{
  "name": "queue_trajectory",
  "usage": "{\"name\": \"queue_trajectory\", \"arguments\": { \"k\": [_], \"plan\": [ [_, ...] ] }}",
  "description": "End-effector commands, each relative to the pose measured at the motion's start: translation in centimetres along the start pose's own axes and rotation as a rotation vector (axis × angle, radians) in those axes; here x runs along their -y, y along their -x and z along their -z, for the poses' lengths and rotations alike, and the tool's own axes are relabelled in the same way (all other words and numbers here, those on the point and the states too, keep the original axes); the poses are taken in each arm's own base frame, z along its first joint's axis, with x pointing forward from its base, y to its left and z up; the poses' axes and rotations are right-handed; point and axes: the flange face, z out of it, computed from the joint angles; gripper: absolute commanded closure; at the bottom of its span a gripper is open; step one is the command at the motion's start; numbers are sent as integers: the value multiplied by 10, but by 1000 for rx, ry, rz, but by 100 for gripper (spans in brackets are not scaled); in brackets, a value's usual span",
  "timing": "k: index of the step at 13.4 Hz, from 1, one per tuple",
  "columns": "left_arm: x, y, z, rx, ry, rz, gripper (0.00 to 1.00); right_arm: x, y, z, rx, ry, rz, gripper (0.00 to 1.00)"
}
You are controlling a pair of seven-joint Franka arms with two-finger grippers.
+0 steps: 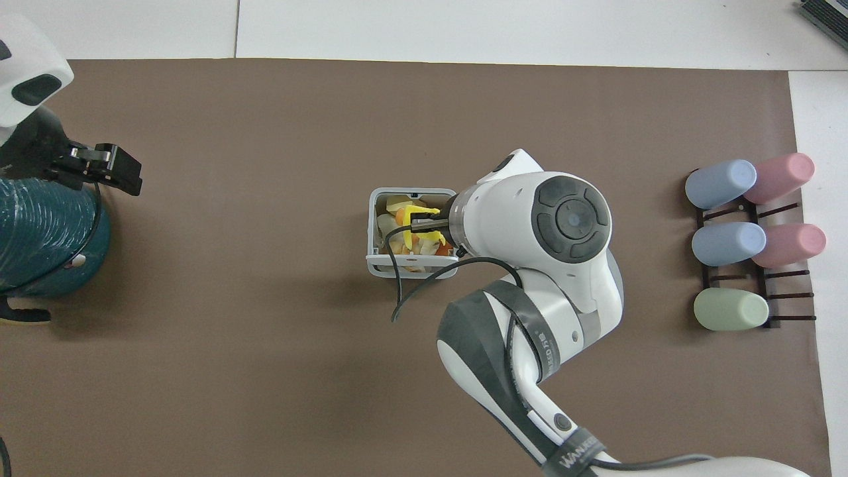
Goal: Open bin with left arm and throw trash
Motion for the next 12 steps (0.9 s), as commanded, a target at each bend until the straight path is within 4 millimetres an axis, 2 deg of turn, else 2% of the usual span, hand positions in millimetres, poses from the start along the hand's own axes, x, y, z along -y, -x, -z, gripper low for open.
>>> {"name": "queue_trajectory", "arguments": {
  "k": [1,3,6,8,9,10,12],
  "plan": [
    [-2,24,-7,33,-31,-19,27,3,-4,-12,1,-7,-14,100],
    [-3,29,-12,36,-34,-19,26,1,-6,-18,-8,-10,-16,100],
    [-4,31,-17,32,-36,-20,25,-3,-4,-38,12,3,-15,100],
    [-5,29,-16,13,-36,-22,16,-8,-3,-42,15,16,-2,100],
    [-5,29,-15,7,-37,-22,4,-10,-3,-45,18,24,4,100],
    [-5,27,-15,-2,-37,-24,0,-8,-1,-51,22,31,12,100],
    [-6,23,-13,-31,-37,-25,0,-10,-4,-56,9,26,10,100]
  ]
}}
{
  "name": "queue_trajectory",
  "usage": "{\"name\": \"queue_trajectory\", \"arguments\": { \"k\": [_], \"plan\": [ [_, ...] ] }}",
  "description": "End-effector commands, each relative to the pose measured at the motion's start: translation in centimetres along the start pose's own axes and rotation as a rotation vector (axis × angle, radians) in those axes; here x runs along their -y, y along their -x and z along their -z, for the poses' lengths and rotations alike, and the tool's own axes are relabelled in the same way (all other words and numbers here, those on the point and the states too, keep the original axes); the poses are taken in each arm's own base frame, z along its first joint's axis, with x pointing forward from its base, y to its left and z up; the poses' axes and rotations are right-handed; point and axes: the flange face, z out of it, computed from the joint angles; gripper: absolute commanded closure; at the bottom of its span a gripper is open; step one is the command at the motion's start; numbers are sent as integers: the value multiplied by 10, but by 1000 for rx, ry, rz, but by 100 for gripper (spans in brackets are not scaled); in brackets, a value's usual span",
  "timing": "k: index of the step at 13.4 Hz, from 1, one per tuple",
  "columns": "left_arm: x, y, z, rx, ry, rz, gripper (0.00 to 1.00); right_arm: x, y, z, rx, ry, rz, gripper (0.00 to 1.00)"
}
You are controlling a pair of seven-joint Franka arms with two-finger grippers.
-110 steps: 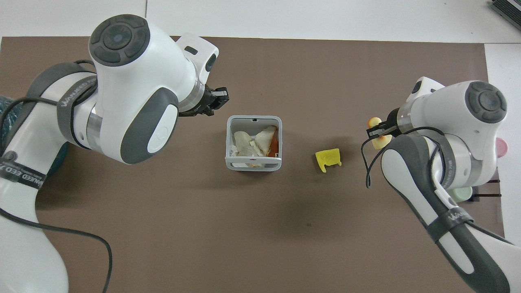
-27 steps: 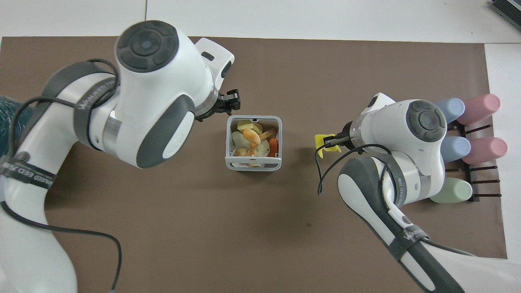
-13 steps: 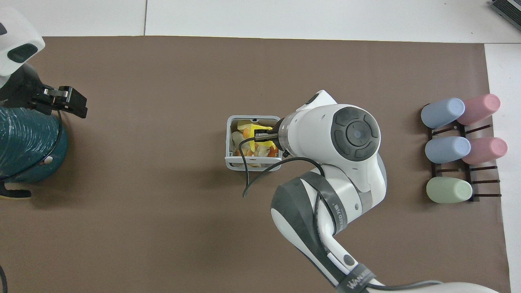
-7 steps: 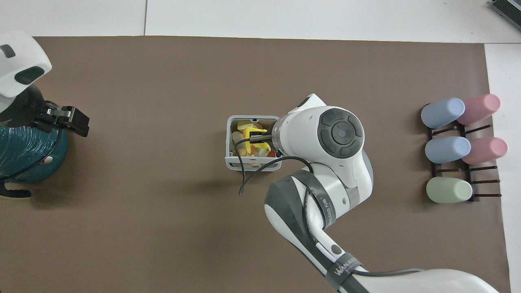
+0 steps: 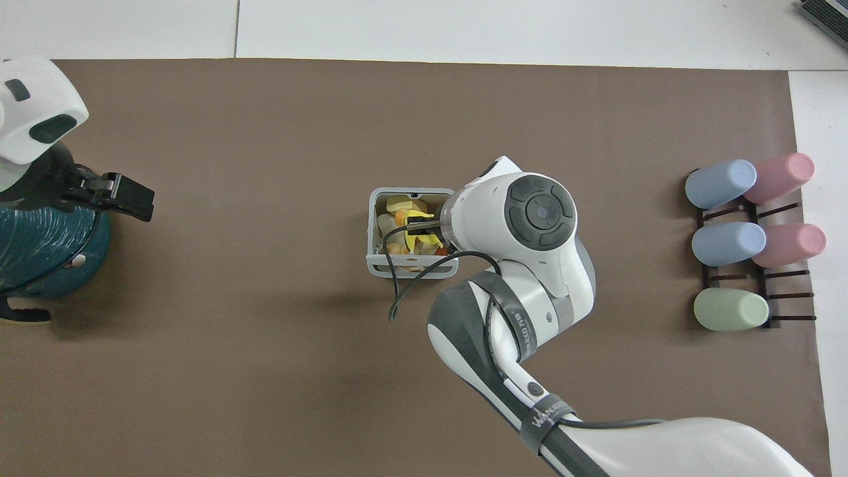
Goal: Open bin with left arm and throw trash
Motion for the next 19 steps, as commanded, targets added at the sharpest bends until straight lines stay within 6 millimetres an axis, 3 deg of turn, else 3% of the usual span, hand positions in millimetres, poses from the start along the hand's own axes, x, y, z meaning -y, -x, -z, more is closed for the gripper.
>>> {"name": "queue_trajectory", "arguments": {
  "k": [1,2,6,7,9,14,16,19],
  "plan": [
    [-1,5,1,-37,-25,-15,0,-2,-2,-10,-16,5,7,100],
    [1,4,2,-42,-25,-12,0,-2,-3,-9,-17,4,7,92],
    [1,1,3,-68,-26,-11,0,-2,-3,-8,-14,5,4,11],
    [1,1,3,-68,-26,-11,0,1,-5,-4,-19,2,6,0],
    [1,2,2,-64,-24,-5,0,2,-6,9,-30,-1,6,0],
    [1,1,2,-65,-24,0,0,11,-26,73,-51,-12,-6,0],
    [1,1,2,-67,-24,-3,0,-7,-35,99,-87,-8,-28,0],
    [3,1,2,-71,-24,1,0,-60,-48,149,-116,42,-77,0]
  ]
}}
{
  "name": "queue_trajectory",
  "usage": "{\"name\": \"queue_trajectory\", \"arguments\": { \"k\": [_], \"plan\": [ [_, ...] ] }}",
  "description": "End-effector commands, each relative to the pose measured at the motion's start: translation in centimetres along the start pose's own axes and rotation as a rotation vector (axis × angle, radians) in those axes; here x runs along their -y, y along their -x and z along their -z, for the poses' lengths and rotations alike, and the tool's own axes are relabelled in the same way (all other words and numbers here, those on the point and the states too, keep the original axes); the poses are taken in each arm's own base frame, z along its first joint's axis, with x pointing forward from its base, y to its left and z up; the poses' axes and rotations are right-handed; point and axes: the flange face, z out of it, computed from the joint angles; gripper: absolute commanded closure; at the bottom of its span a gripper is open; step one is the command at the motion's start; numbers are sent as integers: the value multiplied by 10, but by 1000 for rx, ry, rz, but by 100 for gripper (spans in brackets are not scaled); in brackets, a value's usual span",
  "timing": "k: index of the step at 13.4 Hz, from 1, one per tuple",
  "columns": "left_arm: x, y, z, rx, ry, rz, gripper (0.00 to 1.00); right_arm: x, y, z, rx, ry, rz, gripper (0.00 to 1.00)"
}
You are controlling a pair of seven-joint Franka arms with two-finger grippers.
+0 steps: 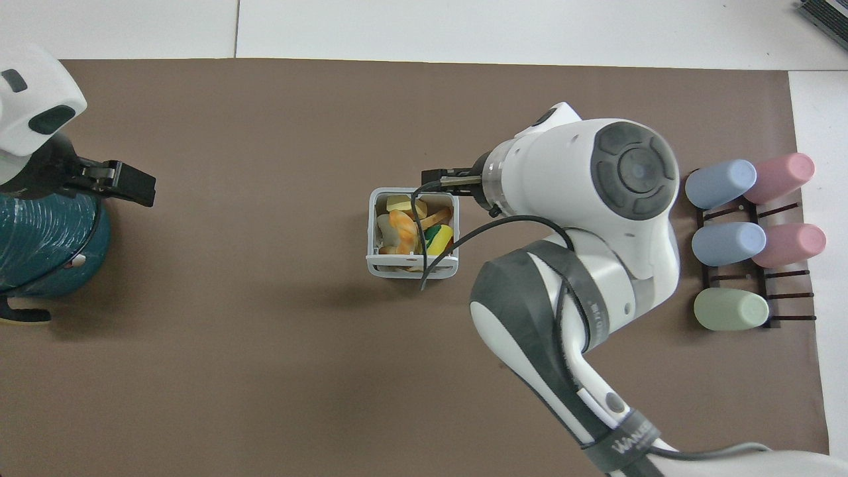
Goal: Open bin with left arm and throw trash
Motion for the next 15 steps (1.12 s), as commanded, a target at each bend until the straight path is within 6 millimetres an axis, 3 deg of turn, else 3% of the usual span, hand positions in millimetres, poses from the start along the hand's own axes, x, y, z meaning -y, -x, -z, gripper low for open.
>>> {"name": "queue_trajectory", "arguments": {
  "k": [1,7,12,13,15],
  "plan": [
    [2,7,2,-24,-22,0,0,-48,-13,41,-26,103,10,0],
    [12,7,2,-28,-23,17,0,-154,-22,112,21,267,5,0],
    [11,6,2,-28,-22,17,0,-195,-5,162,80,295,-52,0],
    [11,6,2,-26,-22,19,0,-204,-3,181,88,302,-58,0],
    [7,7,1,-23,-22,14,0,-231,0,202,130,308,-61,0]
  ]
}}
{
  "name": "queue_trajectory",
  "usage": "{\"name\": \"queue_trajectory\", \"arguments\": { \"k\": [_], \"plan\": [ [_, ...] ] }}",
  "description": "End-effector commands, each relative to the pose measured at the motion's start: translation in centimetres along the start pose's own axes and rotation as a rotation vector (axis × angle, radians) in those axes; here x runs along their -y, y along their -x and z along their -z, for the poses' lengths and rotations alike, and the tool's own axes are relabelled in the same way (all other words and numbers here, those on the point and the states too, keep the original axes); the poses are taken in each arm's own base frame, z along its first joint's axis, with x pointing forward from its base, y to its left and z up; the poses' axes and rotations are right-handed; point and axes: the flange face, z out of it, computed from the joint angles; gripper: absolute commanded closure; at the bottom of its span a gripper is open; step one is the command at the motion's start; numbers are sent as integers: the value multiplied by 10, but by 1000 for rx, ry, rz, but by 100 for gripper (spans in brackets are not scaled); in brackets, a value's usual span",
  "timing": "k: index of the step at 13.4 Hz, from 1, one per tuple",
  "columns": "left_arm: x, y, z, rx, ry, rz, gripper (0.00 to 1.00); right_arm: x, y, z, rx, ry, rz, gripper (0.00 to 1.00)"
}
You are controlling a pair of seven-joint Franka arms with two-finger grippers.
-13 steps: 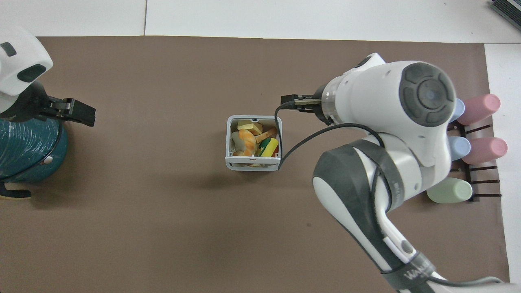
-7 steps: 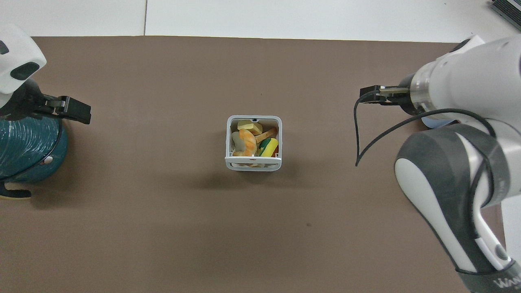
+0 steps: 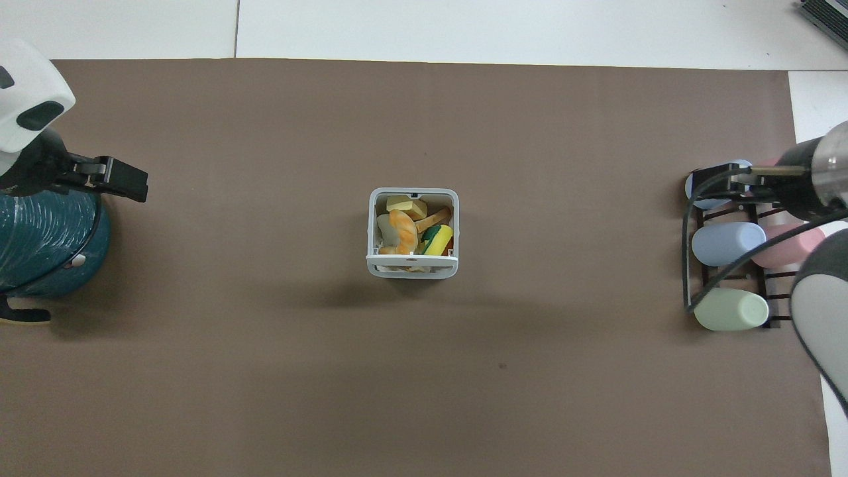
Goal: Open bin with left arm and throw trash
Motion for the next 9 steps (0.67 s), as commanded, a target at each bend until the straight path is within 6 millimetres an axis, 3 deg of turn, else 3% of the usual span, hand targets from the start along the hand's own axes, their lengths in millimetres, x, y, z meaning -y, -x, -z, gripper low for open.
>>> {"name": "queue_trajectory", "arguments": {
  "k": [1,2,4,9],
  "plan": [
    [0,8,2,-14,-21,-1,0,-43,4,19,32,-4,21,0],
    [1,8,2,-17,-21,1,0,-51,4,20,40,-3,38,0],
    [2,4,2,-40,-21,3,0,-47,9,3,74,-6,46,0],
    [2,2,3,-54,-23,2,0,-50,5,12,65,-4,59,0]
  ]
}}
